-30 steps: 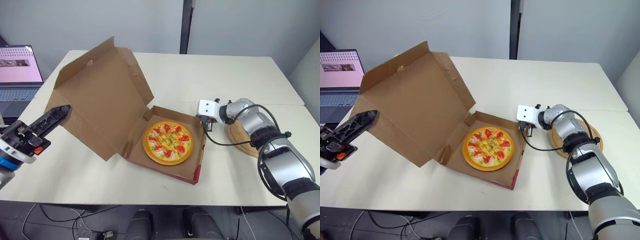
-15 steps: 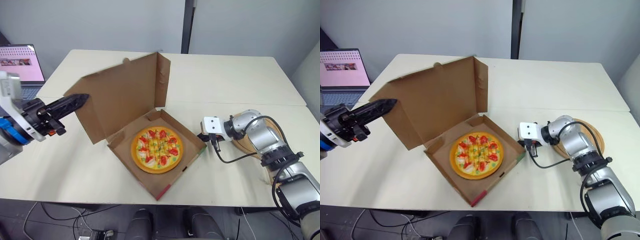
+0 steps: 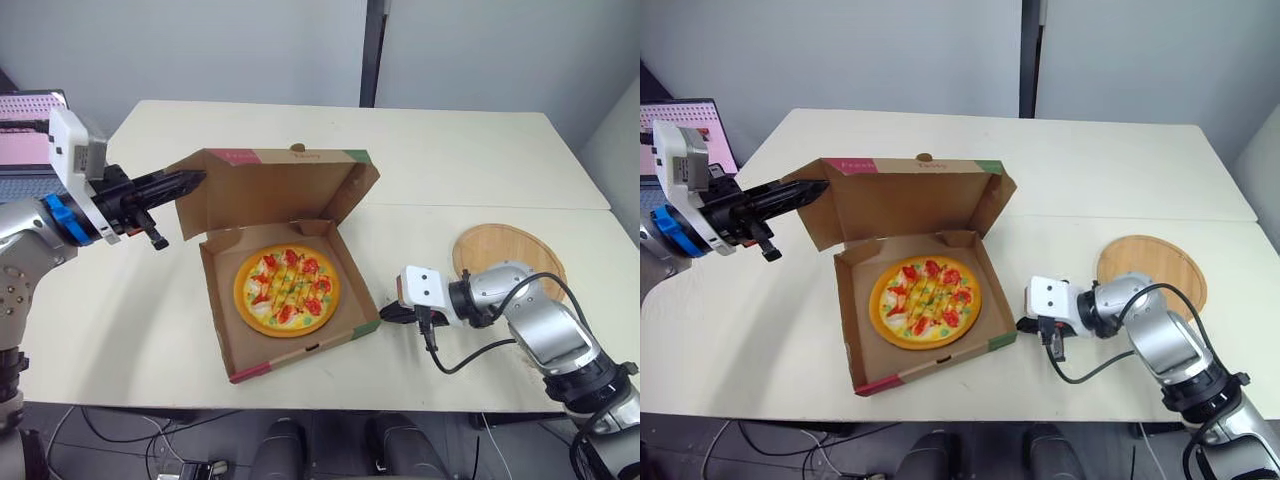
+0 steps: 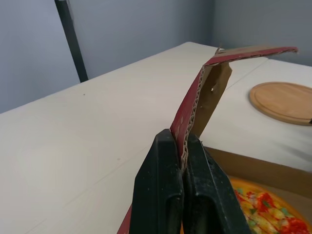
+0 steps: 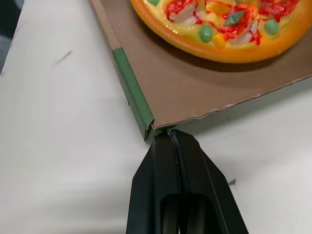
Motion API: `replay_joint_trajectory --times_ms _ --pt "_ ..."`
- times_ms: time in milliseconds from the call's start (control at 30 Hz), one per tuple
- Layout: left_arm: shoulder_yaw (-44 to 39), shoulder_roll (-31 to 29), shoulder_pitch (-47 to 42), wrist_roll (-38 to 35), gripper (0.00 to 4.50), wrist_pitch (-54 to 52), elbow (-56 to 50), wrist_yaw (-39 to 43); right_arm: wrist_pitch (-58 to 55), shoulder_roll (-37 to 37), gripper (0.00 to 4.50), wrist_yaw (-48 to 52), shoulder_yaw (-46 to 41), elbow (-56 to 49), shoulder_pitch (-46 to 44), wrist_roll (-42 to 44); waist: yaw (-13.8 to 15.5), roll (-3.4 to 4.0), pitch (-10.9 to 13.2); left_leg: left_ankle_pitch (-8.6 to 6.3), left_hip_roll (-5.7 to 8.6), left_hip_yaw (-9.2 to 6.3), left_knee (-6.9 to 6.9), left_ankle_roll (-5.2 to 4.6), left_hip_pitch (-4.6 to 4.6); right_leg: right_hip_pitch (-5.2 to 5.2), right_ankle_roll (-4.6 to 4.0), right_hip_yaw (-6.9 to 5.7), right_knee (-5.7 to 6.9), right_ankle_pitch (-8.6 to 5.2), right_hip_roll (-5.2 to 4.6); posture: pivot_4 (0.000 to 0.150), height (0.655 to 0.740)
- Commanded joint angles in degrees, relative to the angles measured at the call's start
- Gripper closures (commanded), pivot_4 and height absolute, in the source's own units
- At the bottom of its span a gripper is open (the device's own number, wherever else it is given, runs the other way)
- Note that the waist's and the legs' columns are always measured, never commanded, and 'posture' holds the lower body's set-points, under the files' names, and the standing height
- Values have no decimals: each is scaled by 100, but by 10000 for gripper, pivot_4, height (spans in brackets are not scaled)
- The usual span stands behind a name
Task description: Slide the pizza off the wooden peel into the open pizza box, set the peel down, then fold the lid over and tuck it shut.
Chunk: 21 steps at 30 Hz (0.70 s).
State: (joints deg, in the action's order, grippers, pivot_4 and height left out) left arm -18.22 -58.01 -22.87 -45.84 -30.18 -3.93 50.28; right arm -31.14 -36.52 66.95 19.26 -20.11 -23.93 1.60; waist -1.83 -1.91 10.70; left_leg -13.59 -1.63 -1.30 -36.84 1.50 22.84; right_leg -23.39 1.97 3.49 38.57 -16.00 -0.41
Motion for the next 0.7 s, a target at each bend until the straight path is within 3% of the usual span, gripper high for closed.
replay_joint_trajectory --times_ms 33,133,200,267,500,700 --pt "-39 36 105 377 45000 263 27 198 -136 -58 44642 -354 -255 -260 -63 52 2 0 0 0 0 0 -1 0 0 0 0 0 0 0 0 1500 7344" --pt "-154 112 188 552 45000 390 59 201 -165 -173 44642 -539 -710 9 -180 227 21 0 0 0 -3 1 -3 0 1 0 3 3 0 2 -9 1500 7344" --pt "-239 171 203 601 45000 428 65 158 -179 -1 41072 -882 -1077 308 -379 373 26 -5 2 0 -3 -1 -7 0 1 5 6 0 -2 2 -16 1500 7344" --pt "-316 217 216 647 45000 437 59 145 -227 202 35802 -1125 -1288 464 -546 537 21 -7 1 0 -3 2 -10 0 4 4 11 3 -3 6 -17 1500 7344" --pt "-631 345 166 578 45000 309 184 136 -701 1747 11252 -2734 -1711 1280 -1523 789 -7 -7 1 0 -3 0 -5 0 6 -7 -18 4 8 23 -4 1500 7344" --pt "-734 390 165 586 45000 233 206 145 -859 2323 11252 -3239 -1762 1727 -2109 976 0 -6 1 0 -6 -2 -2 0 11 -12 -19 2 11 23 -12 1500 7344"
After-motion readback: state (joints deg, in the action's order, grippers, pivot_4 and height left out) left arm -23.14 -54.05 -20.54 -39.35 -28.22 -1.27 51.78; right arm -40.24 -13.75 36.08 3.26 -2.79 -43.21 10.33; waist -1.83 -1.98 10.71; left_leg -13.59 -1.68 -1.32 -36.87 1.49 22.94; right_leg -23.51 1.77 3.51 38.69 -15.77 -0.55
